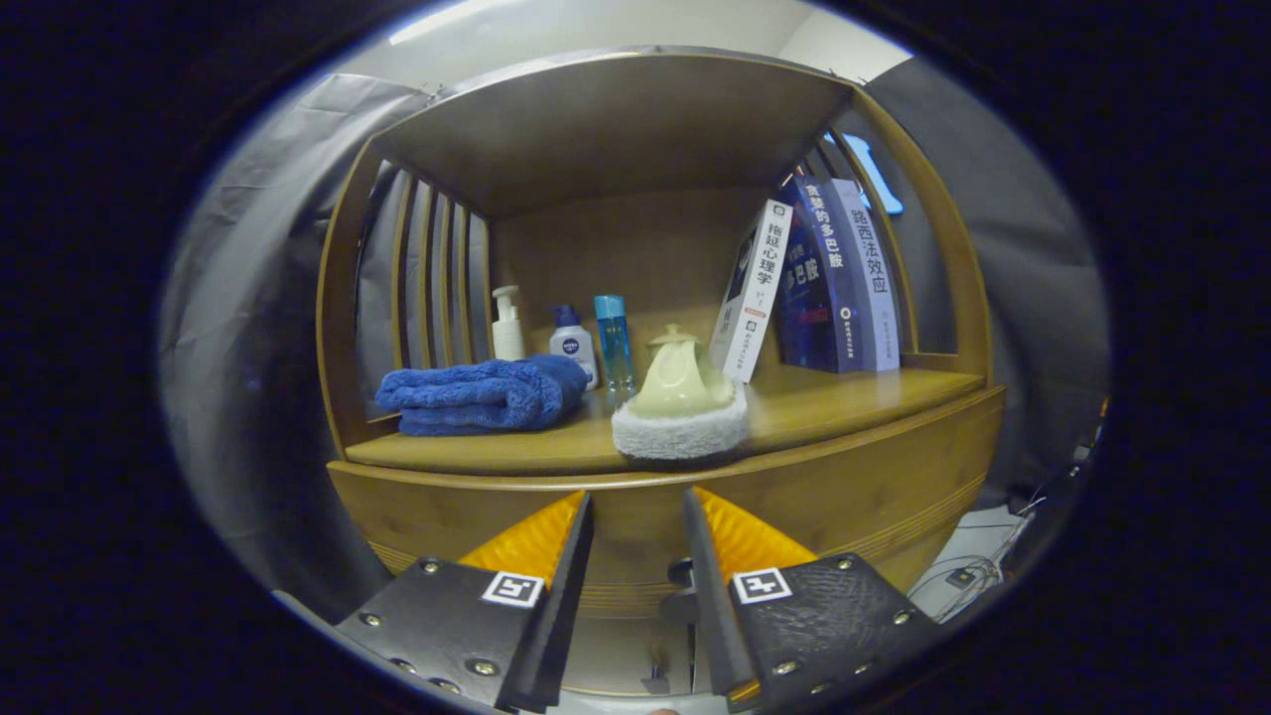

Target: Pull open the drawer, take out the items inside it, and place them on the countertop above the cabinet.

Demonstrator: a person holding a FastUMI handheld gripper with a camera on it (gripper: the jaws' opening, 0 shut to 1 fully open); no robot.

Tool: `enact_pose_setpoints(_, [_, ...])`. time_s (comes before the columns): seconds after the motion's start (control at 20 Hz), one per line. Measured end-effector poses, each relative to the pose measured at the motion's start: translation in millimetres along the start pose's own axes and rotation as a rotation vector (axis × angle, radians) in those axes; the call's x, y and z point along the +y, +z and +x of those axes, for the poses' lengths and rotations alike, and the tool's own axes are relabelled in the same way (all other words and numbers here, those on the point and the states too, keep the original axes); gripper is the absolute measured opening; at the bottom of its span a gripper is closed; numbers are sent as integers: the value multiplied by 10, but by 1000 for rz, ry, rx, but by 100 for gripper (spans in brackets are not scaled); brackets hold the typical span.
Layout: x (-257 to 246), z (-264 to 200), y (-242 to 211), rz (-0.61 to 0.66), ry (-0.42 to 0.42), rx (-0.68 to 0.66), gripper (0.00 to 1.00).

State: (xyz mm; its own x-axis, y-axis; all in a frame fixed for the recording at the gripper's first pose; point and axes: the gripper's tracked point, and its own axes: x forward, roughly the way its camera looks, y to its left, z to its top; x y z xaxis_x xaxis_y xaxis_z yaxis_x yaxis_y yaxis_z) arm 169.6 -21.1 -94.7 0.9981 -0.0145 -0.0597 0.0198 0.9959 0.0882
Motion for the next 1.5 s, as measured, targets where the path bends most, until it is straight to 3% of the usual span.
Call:
enact_pose_setpoints(0.25, [-9, 25, 12, 13, -8, -21, 55])
enact_pose_setpoints(0.65, [-48, 18, 4, -19, -88, 29, 55])
enact_pose_setpoints(1.5, [-124, -194, 79, -33, -108, 44, 55])
